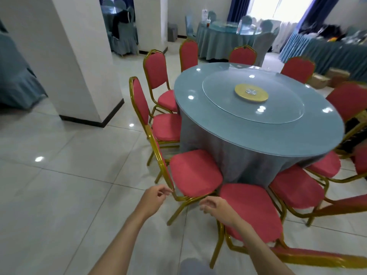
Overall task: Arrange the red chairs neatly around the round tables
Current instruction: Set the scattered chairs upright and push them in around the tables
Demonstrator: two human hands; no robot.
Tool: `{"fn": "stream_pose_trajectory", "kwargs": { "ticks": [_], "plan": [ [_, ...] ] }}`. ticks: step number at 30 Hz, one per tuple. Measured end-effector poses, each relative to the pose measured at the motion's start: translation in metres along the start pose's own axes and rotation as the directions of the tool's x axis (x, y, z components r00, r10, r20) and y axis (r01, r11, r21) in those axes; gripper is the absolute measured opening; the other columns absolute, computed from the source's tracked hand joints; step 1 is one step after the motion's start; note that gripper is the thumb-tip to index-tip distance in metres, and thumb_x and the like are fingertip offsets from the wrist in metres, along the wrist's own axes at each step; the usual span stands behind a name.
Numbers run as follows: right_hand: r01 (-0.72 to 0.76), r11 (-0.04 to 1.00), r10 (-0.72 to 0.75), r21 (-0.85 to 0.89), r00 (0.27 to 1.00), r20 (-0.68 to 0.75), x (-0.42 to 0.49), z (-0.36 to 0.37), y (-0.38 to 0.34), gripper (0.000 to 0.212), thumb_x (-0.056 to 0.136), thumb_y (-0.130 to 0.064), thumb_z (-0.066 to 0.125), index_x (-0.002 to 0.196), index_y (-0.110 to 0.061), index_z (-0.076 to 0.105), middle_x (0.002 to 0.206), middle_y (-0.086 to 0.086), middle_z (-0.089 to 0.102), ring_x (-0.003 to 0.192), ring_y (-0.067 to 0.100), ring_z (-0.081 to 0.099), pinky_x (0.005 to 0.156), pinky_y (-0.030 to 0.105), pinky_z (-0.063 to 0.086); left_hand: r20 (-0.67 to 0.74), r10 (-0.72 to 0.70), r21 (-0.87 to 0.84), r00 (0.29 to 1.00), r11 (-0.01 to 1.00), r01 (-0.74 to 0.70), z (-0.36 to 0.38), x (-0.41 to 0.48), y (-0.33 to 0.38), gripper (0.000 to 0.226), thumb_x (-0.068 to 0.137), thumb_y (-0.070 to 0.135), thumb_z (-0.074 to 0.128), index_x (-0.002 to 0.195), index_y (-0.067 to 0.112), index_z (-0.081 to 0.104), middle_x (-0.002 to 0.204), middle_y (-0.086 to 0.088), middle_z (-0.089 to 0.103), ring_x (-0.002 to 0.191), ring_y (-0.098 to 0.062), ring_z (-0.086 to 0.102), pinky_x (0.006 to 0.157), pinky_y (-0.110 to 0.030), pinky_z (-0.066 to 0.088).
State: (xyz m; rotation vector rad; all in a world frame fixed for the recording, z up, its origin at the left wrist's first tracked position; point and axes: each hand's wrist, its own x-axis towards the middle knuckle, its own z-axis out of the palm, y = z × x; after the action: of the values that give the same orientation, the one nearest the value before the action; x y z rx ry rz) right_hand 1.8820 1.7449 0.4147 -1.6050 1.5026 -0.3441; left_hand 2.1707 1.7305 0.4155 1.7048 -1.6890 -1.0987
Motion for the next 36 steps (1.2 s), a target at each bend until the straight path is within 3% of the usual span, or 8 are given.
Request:
{"fn": "stream_pose_trajectory", "kwargs": {
  "ticks": [5,8,12,18,21,26,30,36],
  "plan": [
    [0.031,0.998,-0.028,0.057,0.998,-0.061,0.068,0.036,-0.034,0.024,0.097,-0.019,0.068,0.120,-0.023,0.070,0.104,-0.009,0.074,0.085,-0.006,0.067,0.080,0.023,0.054,-0.033,0.014,0.009,0.999,1.000,-0.014,-0.056,0.051,-0.031,0.035,0.097,0.003,0.057,0.096,0.034,0.073,0.098,0.015,0.073,0.094,0.000,0.066,0.081,-0.018,0.052],
    [0.062,0.993,-0.052,0.099,0.993,-0.106,0.120,0.057,-0.051,0.062,0.093,-0.034,0.072,0.149,-0.033,0.046,0.132,-0.013,0.059,0.118,-0.001,0.058,0.101,0.029,0.051,-0.039,0.041,0.021,0.998,0.999,-0.040,-0.086,0.098,-0.038,0.032,0.100,0.006,0.055,0.103,0.033,0.071,0.103,0.018,0.069,0.099,0.000,0.063,0.079,-0.011,0.048],
    [0.050,0.978,-0.014,0.205,0.984,-0.176,0.180,0.078,-0.081,0.099,0.079,-0.073,0.070,0.159,-0.033,0.028,0.149,-0.018,0.043,0.139,-0.006,0.041,0.102,0.007,0.040,-0.061,0.059,0.038,0.996,0.998,-0.057,-0.113,0.155,-0.047,0.038,0.102,0.009,0.054,0.127,0.036,0.060,0.116,0.016,0.060,0.103,-0.001,0.059,0.079,-0.012,0.047],
    [0.010,0.968,0.036,0.252,0.983,-0.178,0.243,0.096,-0.137,0.075,0.097,-0.030,0.070,0.155,-0.038,0.024,0.148,-0.015,0.046,0.138,0.001,0.044,0.103,0.002,0.033,0.102,0.113,0.135,0.988,0.983,-0.126,-0.158,0.224,-0.054,0.050,0.099,0.007,0.057,0.143,0.031,0.052,0.134,0.010,0.053,0.117,-0.009,0.055,0.101,-0.027,0.049],
    [-0.035,0.966,0.086,0.256,0.978,-0.191,0.261,0.107,-0.157,0.067,0.095,-0.026,0.072,0.145,-0.046,0.033,0.139,-0.016,0.052,0.130,0.004,0.052,0.110,0.019,0.042,0.153,0.180,0.194,0.972,0.959,-0.208,-0.172,0.258,-0.054,0.052,0.096,0.006,0.059,0.142,0.027,0.052,0.135,0.003,0.052,0.124,-0.017,0.052,0.108,-0.036,0.048],
    [-0.188,0.957,0.225,0.221,0.962,-0.157,0.289,0.111,-0.181,0.095,0.094,-0.030,0.073,0.164,-0.021,0.010,0.156,-0.007,0.034,0.143,0.010,0.035,0.113,0.020,0.029,0.263,0.252,0.536,0.931,0.764,-0.358,-0.176,0.328,-0.063,0.064,0.092,0.018,0.062,0.151,0.034,0.042,0.164,-0.001,0.025,0.152,-0.028,0.020,0.120,-0.051,0.032],
    [-0.385,0.922,0.386,0.040,0.908,-0.161,0.311,0.126,-0.200,0.110,0.089,-0.047,0.069,0.163,-0.031,-0.010,0.165,-0.006,0.020,0.150,0.021,0.025,0.123,0.049,0.023,0.499,0.178,0.630,0.848,0.597,-0.496,-0.179,0.377,-0.079,0.075,0.097,0.018,0.058,0.160,0.035,0.021,0.171,0.001,0.011,0.158,-0.027,0.001,0.125,-0.053,0.010],
    [-0.653,0.757,0.642,0.028,0.736,-0.214,0.325,0.144,-0.232,0.108,0.092,-0.039,0.062,0.157,-0.042,-0.025,0.172,0.000,-0.003,0.158,0.029,0.001,0.118,0.072,0.006,0.602,0.334,0.616,0.725,0.383,-0.688,-0.196,0.429,-0.113,0.079,0.061,0.000,0.077,0.131,0.030,0.060,0.143,-0.007,0.060,0.138,-0.039,0.050,0.107,-0.063,0.043]
  ]
}}
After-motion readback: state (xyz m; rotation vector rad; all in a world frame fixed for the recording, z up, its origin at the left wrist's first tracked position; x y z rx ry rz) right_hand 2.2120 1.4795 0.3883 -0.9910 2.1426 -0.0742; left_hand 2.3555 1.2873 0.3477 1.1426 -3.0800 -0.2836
